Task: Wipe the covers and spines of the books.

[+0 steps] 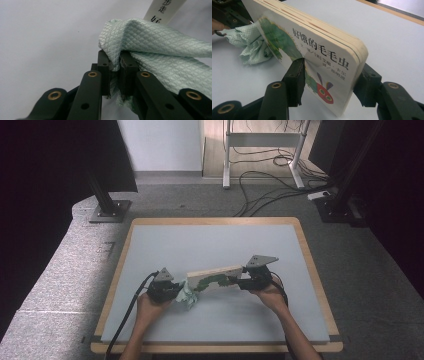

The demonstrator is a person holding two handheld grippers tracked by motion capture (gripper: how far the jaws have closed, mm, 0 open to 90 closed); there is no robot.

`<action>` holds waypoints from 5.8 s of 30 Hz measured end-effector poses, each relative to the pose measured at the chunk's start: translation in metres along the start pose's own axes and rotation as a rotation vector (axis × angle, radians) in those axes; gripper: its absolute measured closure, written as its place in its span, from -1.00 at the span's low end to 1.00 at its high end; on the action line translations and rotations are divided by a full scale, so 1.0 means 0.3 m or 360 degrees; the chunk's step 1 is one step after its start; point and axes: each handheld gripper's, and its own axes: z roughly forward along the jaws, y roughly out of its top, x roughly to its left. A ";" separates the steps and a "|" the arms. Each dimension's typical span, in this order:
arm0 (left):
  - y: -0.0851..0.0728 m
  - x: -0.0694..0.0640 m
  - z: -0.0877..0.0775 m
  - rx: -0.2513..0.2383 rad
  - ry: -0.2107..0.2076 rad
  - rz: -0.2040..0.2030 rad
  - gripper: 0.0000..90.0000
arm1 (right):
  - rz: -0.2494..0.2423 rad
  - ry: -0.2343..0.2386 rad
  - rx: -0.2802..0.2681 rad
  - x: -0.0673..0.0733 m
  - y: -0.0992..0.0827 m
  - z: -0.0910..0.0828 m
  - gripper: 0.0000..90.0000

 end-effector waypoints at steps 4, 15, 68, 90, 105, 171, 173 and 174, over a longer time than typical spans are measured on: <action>0.002 -0.004 -0.005 -0.0006 0.0014 0.0013 0.80 | 0.0005 0.0000 -0.0004 0.000 -0.002 0.000 0.03; 0.118 -0.023 -0.134 -0.0170 -0.0007 0.0107 0.78 | 0.0009 0.0015 -0.0011 0.000 -0.004 -0.003 0.03; -0.063 0.227 -0.276 -0.0122 0.0388 -0.0337 -0.03 | 0.0029 0.0016 -0.0008 -0.001 -0.008 -0.005 0.04; 0.111 0.006 -0.171 -0.0113 -0.0096 0.0012 -0.16 | 0.0036 0.0021 0.0000 -0.002 -0.002 -0.011 0.03; 0.154 -0.056 -0.098 -0.0118 -0.0218 0.0084 0.19 | 0.0046 0.0032 -0.0024 -0.002 -0.002 -0.042 0.10; -0.083 -0.306 -0.038 0.0007 -0.0059 0.0052 -0.26 | 0.0113 0.0056 0.0125 0.174 -0.235 -0.145 -0.25; -0.091 -0.308 -0.033 0.0013 -0.0071 0.0055 -0.26 | 0.0113 0.0061 0.0131 0.177 -0.241 -0.143 -0.25; -0.094 -0.310 -0.030 0.0016 -0.0069 0.0057 -0.26 | 0.0117 0.0067 0.0134 0.179 -0.246 -0.141 -0.25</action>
